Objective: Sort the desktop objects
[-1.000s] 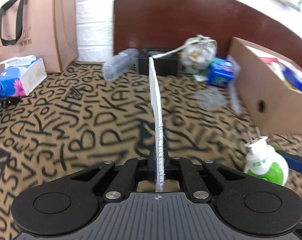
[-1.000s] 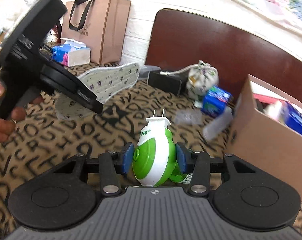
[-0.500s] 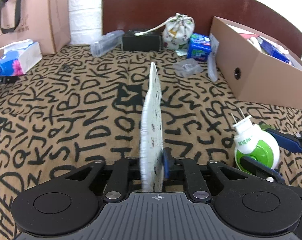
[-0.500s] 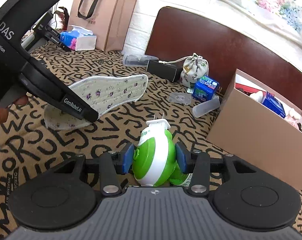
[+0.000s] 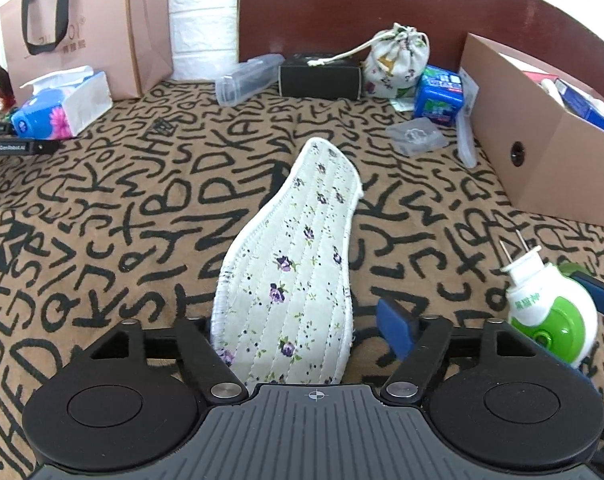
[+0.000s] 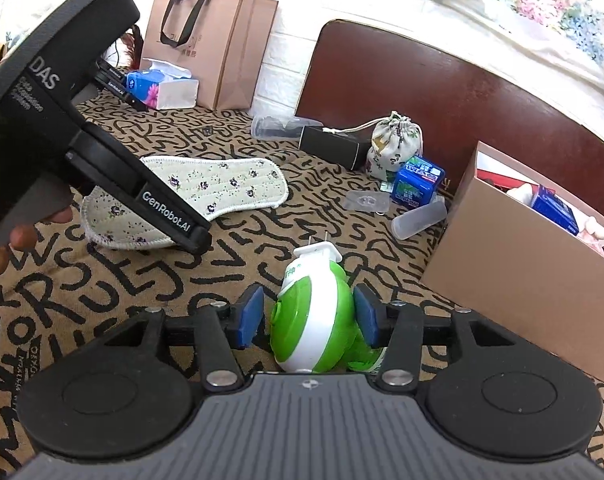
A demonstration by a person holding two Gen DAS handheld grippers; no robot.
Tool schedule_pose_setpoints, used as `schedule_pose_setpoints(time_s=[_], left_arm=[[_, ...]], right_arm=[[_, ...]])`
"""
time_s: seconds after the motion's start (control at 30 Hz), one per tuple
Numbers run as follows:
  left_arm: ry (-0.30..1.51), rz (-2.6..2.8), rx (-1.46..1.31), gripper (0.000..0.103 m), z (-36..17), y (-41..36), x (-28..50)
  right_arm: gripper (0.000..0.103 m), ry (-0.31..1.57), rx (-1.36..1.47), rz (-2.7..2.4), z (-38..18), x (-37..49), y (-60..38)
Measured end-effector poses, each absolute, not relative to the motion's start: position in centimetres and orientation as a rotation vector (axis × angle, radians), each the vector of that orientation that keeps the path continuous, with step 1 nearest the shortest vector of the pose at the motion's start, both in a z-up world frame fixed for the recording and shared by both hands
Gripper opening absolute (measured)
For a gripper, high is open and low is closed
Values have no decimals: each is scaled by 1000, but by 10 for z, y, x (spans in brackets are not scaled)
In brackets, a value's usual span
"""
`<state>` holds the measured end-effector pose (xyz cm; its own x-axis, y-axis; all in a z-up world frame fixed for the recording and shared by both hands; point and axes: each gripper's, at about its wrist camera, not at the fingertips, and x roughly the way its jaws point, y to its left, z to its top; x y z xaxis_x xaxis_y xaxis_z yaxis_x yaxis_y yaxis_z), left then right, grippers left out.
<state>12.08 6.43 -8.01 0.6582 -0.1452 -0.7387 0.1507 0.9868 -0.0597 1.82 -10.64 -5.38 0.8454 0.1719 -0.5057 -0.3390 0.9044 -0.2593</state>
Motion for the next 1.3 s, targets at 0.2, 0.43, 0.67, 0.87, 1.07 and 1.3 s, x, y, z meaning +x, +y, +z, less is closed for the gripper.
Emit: schedule_pose_setpoints(time_s=[0.2,0.43,0.67,0.87,1.07,1.3], left_arm=[[823,-142,-12,85,-76,70,127],[814,-103,-23,69,-75,78,135],[815,-92,22,68,-78,76,142],[812,-99,56,62,-76,73,143],[827,-181,72,90,-75,74,141],[818,-177,168,86,-86,54,150]], right_arm=[[60,486,-372,278,-56,18,-103],[59,485,-366,273,-54,17,-106],[59,481,-389,255,-53,16,-105],[58,486,-412,260,-55,19,-103],[61,478,-451,247,-54,20,-105],[76,496,-451,217,-58,24,-108]])
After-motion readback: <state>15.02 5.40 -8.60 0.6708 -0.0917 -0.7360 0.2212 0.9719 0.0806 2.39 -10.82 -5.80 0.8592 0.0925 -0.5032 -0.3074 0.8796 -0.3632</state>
